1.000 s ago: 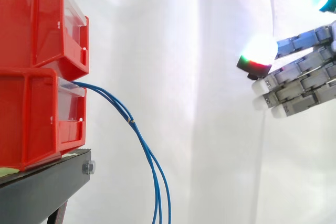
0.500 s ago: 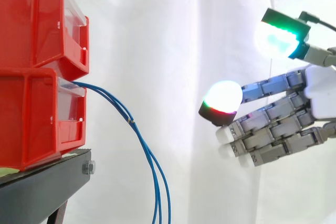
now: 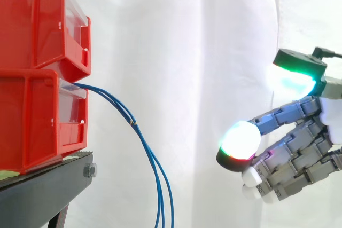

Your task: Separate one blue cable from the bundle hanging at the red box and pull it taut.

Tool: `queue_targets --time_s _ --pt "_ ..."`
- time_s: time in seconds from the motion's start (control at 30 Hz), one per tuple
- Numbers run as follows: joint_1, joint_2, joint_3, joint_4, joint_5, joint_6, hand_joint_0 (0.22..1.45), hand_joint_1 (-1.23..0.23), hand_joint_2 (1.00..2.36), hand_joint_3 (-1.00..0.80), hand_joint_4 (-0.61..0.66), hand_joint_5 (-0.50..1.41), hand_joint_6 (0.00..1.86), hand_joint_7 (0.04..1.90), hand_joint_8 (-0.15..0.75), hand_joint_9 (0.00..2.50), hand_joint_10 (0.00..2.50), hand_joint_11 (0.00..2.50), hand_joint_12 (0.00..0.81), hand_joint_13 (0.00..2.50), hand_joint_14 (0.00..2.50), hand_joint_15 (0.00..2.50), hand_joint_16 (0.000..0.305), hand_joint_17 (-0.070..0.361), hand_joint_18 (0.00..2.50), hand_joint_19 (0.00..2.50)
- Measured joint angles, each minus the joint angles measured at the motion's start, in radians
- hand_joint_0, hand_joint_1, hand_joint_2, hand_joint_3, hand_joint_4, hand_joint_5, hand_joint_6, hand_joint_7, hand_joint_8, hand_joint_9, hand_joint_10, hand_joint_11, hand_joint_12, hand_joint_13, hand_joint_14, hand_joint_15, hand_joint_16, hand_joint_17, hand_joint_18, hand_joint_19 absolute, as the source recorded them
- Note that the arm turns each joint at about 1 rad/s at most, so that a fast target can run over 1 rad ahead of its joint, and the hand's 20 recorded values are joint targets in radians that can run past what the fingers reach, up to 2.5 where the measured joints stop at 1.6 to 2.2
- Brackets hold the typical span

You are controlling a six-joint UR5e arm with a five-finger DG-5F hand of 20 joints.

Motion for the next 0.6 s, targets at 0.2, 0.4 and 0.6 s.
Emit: queue_targets --time_s 0.2,0.4,0.6 --pt "0.008 -0.039 0.001 0.073 0.004 -0.044 0.56 -0.55 1.00 -0.49 0.32 -0.21 0.50 0.80 0.344 0.67 0.01 0.26 0.305 0.44 0.00 0.09 0.030 0.069 0.23 0.08" --pt "0.023 -0.062 0.015 0.116 0.037 -0.035 0.56 -0.55 1.00 -0.49 0.32 -0.21 0.50 0.80 0.346 0.68 0.01 0.27 0.308 0.45 0.00 0.10 0.031 0.069 0.24 0.09" --pt "0.039 -0.083 0.032 0.136 0.110 -0.068 0.56 -0.55 1.00 -0.49 0.32 -0.20 0.50 0.80 0.349 0.68 0.01 0.28 0.310 0.47 0.00 0.11 0.031 0.069 0.25 0.10"
